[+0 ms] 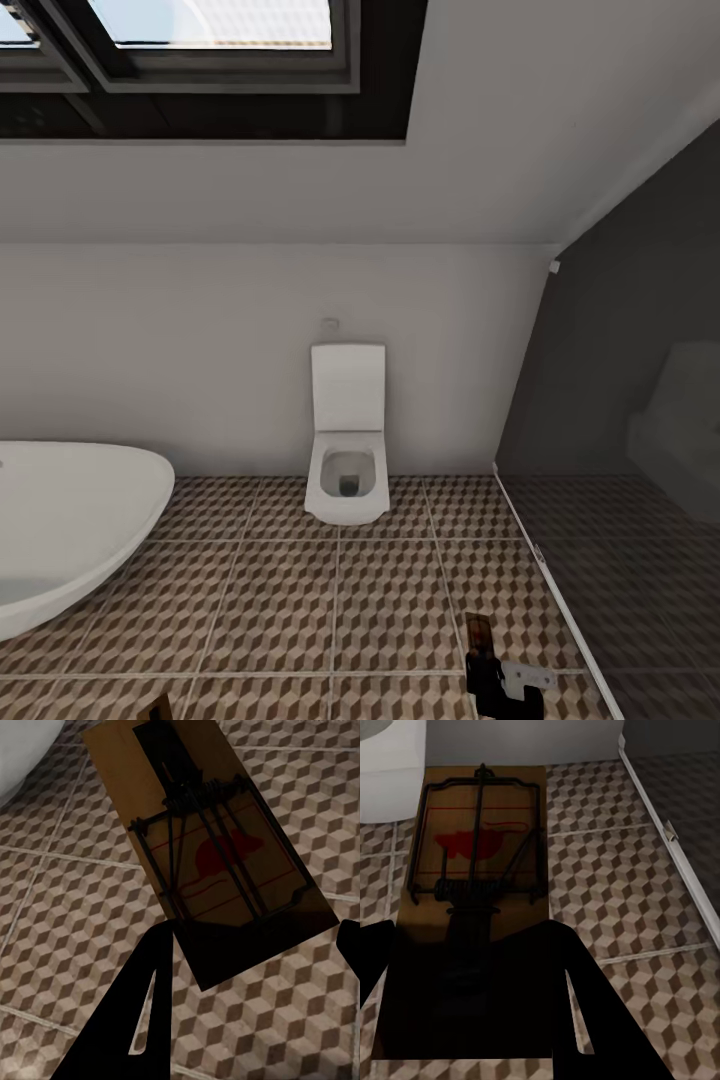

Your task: Take the four mousetraps from the cabinet in the bathroom and place them on the bathroom floor. Make sure all four end up on the same floor surface, and ensure that at least two of them are either under or directly next to the same bathroom sink.

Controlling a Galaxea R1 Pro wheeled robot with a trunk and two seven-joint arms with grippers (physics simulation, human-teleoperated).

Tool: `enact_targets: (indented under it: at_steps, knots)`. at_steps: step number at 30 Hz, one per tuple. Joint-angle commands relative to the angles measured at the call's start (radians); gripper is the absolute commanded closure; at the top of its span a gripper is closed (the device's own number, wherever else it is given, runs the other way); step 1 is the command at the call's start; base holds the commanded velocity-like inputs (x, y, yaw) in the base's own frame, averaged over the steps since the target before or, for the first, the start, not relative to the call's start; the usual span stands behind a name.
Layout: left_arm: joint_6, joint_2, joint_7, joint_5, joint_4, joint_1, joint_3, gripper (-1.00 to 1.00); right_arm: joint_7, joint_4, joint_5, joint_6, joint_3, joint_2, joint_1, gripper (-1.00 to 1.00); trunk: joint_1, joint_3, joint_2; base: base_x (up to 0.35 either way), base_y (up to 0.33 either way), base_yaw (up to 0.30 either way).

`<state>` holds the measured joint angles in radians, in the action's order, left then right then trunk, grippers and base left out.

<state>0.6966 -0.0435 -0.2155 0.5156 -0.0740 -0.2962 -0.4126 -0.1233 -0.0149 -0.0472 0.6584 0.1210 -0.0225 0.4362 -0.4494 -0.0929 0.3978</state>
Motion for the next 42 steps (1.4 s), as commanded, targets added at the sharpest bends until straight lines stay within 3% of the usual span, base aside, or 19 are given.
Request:
enact_targets:
  at_steps: [1, 10, 13, 15, 16, 18, 19, 22, 26, 32, 36, 42]
  knots:
    - [0.003, 0.001, -0.008, -0.002, -0.003, -0.001, -0.008, 1.00, -0.003, 0.001, -0.003, 0.003, 0.006, 0.000, 0.001, 1.00, -0.001, -0.002, 0.002, 0.000, 0.000, 0.000]
    - [0.002, 0.012, -0.015, -0.005, 0.009, -0.001, -0.005, 1.00, -0.002, -0.003, -0.005, 0.002, 0.002, -0.005, 0.001, 1.00, -0.001, -0.002, 0.002, 0.000, 0.000, 0.000]
    - [-0.027, 0.022, -0.017, -0.006, 0.035, -0.002, -0.003, 1.00, -0.006, -0.020, -0.016, -0.064, -0.050, -0.006, 0.001, 1.00, -0.001, -0.002, 0.002, 0.000, 0.000, 0.000]
    - [-0.142, 0.022, -0.017, -0.006, 0.103, -0.003, -0.003, 1.00, -0.007, -0.060, -0.023, -0.148, -0.074, -0.007, 0.001, 1.00, -0.001, -0.002, 0.002, 0.000, 0.000, 0.000]
    - [-0.289, 0.008, -0.017, -0.007, 0.195, -0.003, -0.003, 1.00, -0.007, -0.124, -0.026, -0.215, -0.083, -0.008, 0.001, 1.00, -0.001, -0.002, 0.002, 0.000, 0.000, 0.000]
    - [-0.519, -0.026, -0.017, -0.007, 0.358, -0.003, -0.002, 1.00, -0.007, -0.215, -0.027, -0.304, -0.089, -0.010, 0.001, 1.00, -0.001, -0.002, 0.002, 0.000, 0.000, 0.000]
    - [-0.672, -0.048, -0.017, -0.007, 0.482, -0.003, -0.001, 1.00, -0.007, -0.276, -0.027, -0.364, -0.091, -0.011, 0.001, 1.00, -0.001, -0.002, 0.002, 0.000, 0.000, 0.000]
    - [-0.853, -0.067, -0.018, -0.008, 0.668, -0.006, 0.002, 1.00, -0.008, -0.394, -0.028, -0.453, -0.094, -0.029, 0.001, 1.00, -0.001, -0.002, 0.002, 0.000, 0.000, 0.000]
    - [-0.946, -0.072, -0.036, -0.009, 0.790, -0.015, 0.003, 1.00, -0.012, -0.534, -0.032, -0.580, -0.095, -0.059, 0.002, 1.00, -0.001, -0.002, 0.002, 0.000, 0.000, 0.000]
    - [-1.021, -0.073, -0.139, -0.011, 0.821, -0.041, 0.003, 1.00, -0.018, -0.693, -0.059, -0.794, -0.096, -0.094, 0.011, 1.00, -0.001, -0.002, 0.002, 0.000, 0.000, 0.000]
    - [-1.056, -0.073, -0.153, -0.015, 0.871, -0.044, 0.002, 1.00, -0.017, -0.765, -0.062, -0.838, -0.107, -0.116, 0.011, 1.00, -0.001, -0.002, 0.002, 0.000, 0.000, 0.000]
    - [-1.137, -0.088, -0.157, -0.019, 0.944, -0.044, 0.001, 1.00, -0.017, -0.783, -0.065, -0.847, -0.191, -0.115, 0.011, 1.00, -0.001, -0.002, 0.002, 0.000, 0.000, 0.000]
